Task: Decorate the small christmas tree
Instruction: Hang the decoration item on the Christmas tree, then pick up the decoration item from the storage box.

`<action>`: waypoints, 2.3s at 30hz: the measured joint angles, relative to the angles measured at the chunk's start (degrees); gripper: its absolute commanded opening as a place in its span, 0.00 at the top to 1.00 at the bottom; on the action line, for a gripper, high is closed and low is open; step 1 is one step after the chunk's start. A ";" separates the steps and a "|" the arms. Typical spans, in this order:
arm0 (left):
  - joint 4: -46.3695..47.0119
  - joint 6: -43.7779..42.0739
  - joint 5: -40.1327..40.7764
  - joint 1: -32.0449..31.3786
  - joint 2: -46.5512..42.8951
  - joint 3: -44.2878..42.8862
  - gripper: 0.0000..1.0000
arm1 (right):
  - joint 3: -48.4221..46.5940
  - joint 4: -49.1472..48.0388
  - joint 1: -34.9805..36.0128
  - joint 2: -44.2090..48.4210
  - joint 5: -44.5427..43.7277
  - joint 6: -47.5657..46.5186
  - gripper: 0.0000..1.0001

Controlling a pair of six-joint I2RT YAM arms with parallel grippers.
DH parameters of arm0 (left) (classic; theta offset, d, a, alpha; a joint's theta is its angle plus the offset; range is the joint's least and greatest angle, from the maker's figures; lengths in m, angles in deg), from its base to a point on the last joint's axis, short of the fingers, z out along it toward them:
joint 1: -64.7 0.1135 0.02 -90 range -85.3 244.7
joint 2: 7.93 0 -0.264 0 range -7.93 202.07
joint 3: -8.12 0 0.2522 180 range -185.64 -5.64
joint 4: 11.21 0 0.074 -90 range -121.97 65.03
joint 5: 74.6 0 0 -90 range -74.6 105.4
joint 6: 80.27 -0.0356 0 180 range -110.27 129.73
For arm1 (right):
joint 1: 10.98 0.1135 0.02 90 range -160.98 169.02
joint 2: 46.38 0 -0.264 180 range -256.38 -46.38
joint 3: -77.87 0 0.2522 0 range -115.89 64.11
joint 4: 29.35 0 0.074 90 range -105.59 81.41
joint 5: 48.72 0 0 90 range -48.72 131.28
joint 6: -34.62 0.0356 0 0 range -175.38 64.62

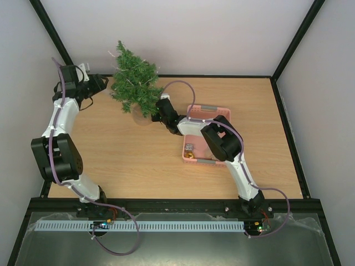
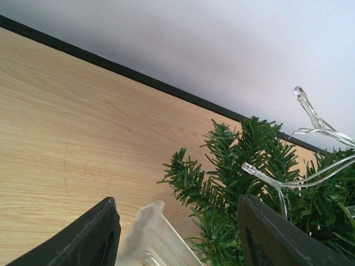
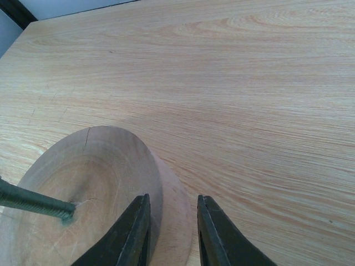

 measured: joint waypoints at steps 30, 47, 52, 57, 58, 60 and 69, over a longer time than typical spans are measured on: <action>-4.50 2.10 13.03 0.42 -21.09 10.95 0.01 | 15.80 4.90 -0.42 17.57 2.10 6.47 0.69; -2.01 1.86 13.55 -9.25 -34.62 27.17 0.03 | 19.93 32.20 -0.52 43.01 -3.39 1.73 0.66; -3.69 -0.81 9.84 -15.67 -37.53 28.96 0.10 | 20.02 40.41 -0.98 44.57 -4.55 0.31 0.66; -6.27 -0.90 8.92 -21.11 -43.25 32.83 0.14 | 23.65 43.06 -1.46 48.41 -5.46 0.02 0.66; -6.43 -0.74 8.87 -22.18 -43.95 33.46 0.15 | 24.48 43.04 -1.77 49.09 -5.95 -0.39 0.66; -6.27 -0.09 9.18 -25.35 -45.07 35.39 0.15 | 27.21 42.66 -3.91 50.82 -6.25 -1.42 0.65; -3.43 0.26 13.29 -33.16 -43.41 39.78 0.01 | 33.27 39.26 -14.60 52.43 -2.54 -1.40 0.61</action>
